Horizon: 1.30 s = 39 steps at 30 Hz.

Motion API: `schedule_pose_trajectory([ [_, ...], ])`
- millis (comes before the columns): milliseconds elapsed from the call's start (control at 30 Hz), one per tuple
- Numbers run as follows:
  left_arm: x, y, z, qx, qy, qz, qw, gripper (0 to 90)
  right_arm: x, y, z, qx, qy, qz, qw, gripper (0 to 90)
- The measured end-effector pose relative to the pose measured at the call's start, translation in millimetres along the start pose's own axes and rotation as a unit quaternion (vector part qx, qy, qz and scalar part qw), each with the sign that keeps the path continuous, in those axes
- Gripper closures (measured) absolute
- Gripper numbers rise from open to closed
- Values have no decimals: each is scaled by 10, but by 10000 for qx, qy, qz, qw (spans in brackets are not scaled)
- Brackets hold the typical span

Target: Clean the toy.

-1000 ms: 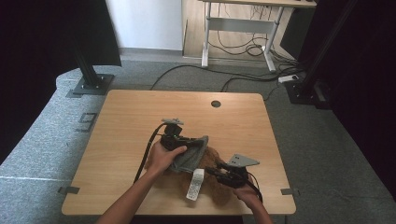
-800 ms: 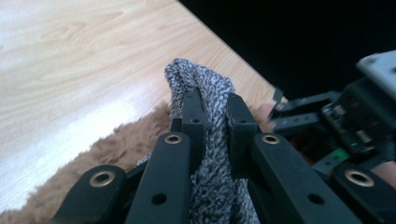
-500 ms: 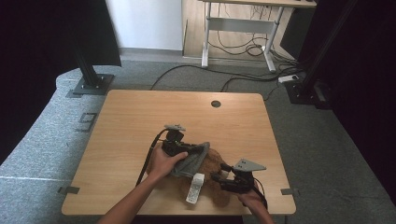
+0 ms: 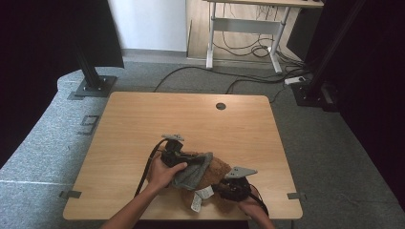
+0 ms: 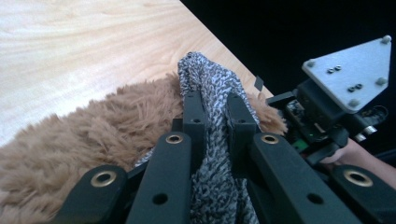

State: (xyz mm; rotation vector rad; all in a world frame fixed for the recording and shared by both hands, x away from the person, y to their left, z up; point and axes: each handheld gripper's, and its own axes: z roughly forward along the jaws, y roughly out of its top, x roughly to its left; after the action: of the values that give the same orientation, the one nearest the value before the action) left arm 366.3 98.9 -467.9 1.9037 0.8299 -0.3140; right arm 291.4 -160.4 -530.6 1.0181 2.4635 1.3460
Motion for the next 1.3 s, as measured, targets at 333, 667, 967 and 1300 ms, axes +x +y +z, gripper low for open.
schedule_pose_trajectory([
  [333, -96, -12, -81, -132, 33, 134, 9998, 809, -27, 27, 55, 39, -88, -102, 9999, 709],
  [667, -301, 188, 98, -227, -192, 287, 9991, 805, -82, 61, 102, -90, -162, -4, 9998, 713],
  [967, -122, 192, 111, -148, 362, 163, 9991, 810, -85, 38, 88, -112, -158, -20, 9998, 732],
  [1300, 39, 103, -168, -193, 726, 128, 9971, 810, -90, 27, 90, -124, -188, 6, 9997, 756],
])
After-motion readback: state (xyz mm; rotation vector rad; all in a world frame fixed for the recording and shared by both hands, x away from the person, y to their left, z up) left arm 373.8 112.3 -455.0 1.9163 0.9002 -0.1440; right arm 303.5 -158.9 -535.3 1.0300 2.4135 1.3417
